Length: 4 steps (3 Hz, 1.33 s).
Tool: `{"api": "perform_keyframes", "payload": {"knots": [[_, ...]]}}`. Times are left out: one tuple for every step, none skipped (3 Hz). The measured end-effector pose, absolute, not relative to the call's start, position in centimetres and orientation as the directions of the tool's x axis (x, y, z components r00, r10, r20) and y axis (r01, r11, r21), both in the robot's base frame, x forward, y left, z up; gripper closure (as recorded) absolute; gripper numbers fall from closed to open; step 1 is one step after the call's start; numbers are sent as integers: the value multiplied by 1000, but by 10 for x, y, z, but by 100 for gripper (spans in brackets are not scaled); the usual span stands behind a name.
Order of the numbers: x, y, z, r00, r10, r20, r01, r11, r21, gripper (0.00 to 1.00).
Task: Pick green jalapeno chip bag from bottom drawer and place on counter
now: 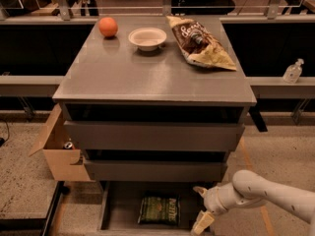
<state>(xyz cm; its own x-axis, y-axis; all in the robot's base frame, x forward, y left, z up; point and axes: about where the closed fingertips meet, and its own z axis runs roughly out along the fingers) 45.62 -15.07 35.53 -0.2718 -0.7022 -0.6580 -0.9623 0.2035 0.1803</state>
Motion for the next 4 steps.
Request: {"api": "perform_keyframes", "payload": {"knots": [[462, -143, 336, -259, -688, -678, -966, 185, 181, 0], [465, -133, 314, -245, -679, -692, -970, 167, 179, 0], [468, -116, 289, -214, -675, -706, -977, 160, 142, 0], [475, -107, 275, -201, -666, -719, -978, 182, 105, 0]]}}
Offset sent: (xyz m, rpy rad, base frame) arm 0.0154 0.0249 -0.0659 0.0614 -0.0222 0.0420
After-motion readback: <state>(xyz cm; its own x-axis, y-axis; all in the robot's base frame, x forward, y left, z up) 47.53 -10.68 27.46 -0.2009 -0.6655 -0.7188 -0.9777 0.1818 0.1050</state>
